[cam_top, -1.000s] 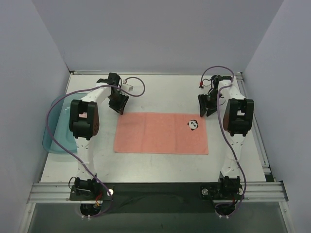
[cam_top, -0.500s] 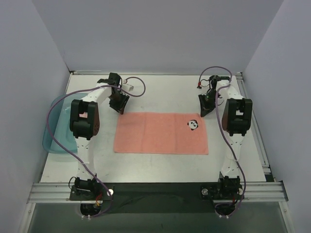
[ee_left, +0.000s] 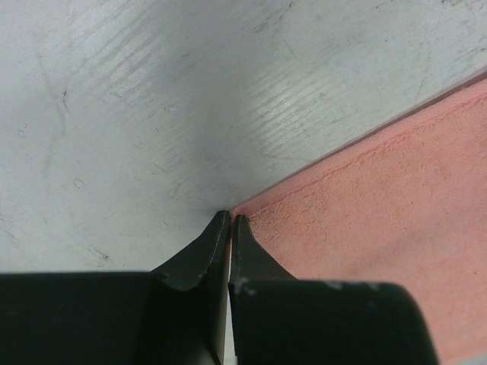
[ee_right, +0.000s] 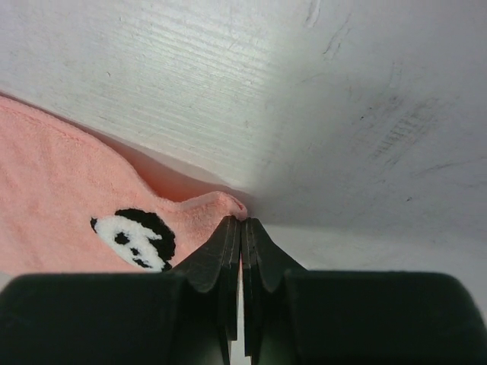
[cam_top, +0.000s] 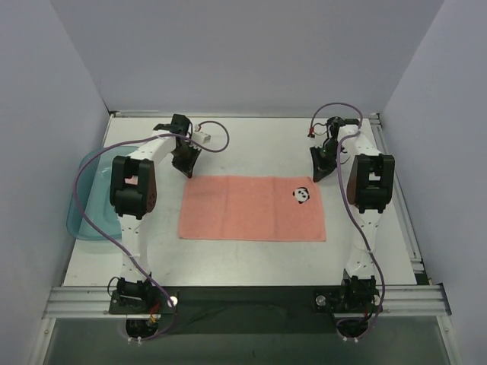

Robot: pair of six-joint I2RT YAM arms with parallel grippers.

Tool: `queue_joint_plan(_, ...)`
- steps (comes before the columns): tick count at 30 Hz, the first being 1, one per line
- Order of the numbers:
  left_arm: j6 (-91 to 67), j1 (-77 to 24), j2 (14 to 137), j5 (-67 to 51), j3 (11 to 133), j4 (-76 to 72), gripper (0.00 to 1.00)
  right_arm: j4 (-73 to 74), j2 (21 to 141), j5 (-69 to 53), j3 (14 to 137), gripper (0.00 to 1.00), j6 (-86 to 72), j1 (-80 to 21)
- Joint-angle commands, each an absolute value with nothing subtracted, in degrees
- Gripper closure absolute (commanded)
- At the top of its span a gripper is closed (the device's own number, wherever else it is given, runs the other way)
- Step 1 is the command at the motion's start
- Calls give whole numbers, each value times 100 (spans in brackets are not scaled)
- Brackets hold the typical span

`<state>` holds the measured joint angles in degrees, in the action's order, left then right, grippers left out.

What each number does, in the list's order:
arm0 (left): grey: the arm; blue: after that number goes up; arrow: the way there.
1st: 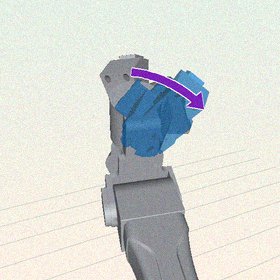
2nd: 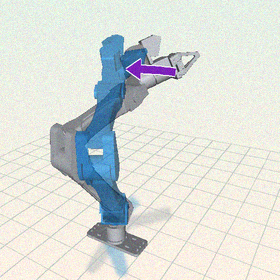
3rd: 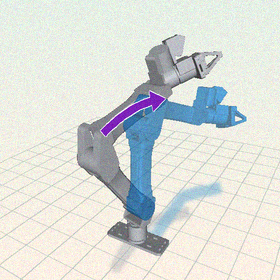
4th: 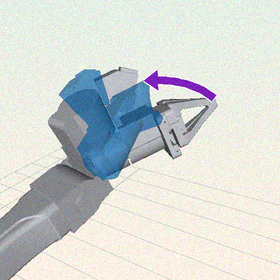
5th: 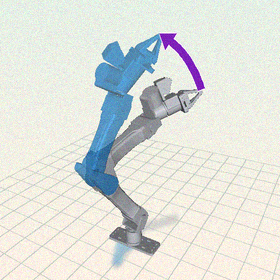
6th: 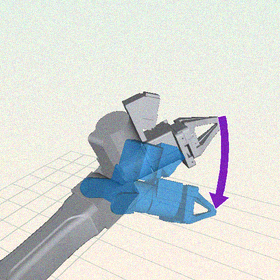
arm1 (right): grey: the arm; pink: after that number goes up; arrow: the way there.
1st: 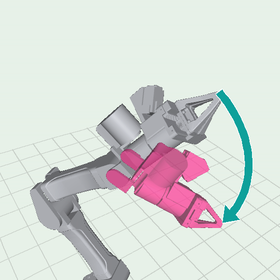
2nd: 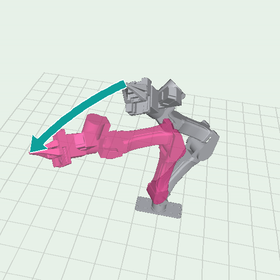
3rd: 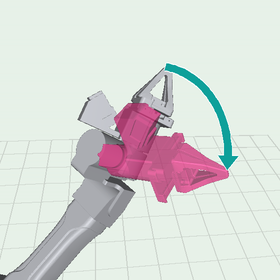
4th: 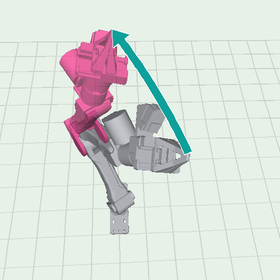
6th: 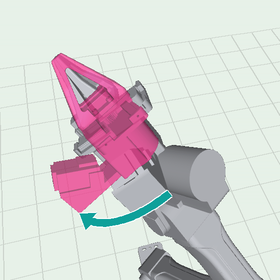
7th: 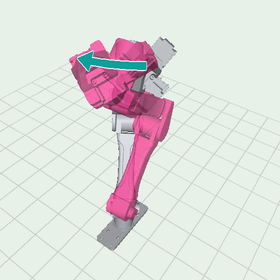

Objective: Roll the towels
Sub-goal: Fold the towel

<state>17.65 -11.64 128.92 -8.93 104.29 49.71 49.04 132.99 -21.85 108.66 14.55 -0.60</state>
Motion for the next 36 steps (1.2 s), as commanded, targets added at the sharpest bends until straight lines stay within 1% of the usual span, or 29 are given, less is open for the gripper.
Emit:
queue_joint_plan(1, 1758, -1073, 12850, -1107, 10564, 4948, 100, 5036, 13192, -2083, 11179, 100, 1380, -18)
queue_joint_plan(6, 1732, -984, 12596, -1510, 10793, 5054, 100, 5019, 13026, -2293, 11381, 100, 1319, 184)
queue_joint_plan(10, 1696, -949, 12428, -1617, 10924, 5071, 100, 5027, 12850, -2390, 11496, 100, 1301, 202)
queue_joint_plan(16, 1889, -862, 12042, -1801, 10829, 5168, 100, 5071, 12350, -2434, 11251, 100, 1432, 228)
queue_joint_plan(26, 2653, -835, 10681, -1978, 9406, 5116, 100, 5071, 11225, -2479, 9810, 100, 1976, 290)
queue_joint_plan(34, 3427, -835, 9616, -1986, 7527, 4746, 100, 5063, 10670, -2426, 8799, 100, 2425, 290)
queue_joint_plan(36, 3603, -835, 9292, -2030, 7235, 4624, 100, 5062, 10530, -2373, 8500, 100, 2539, 290)
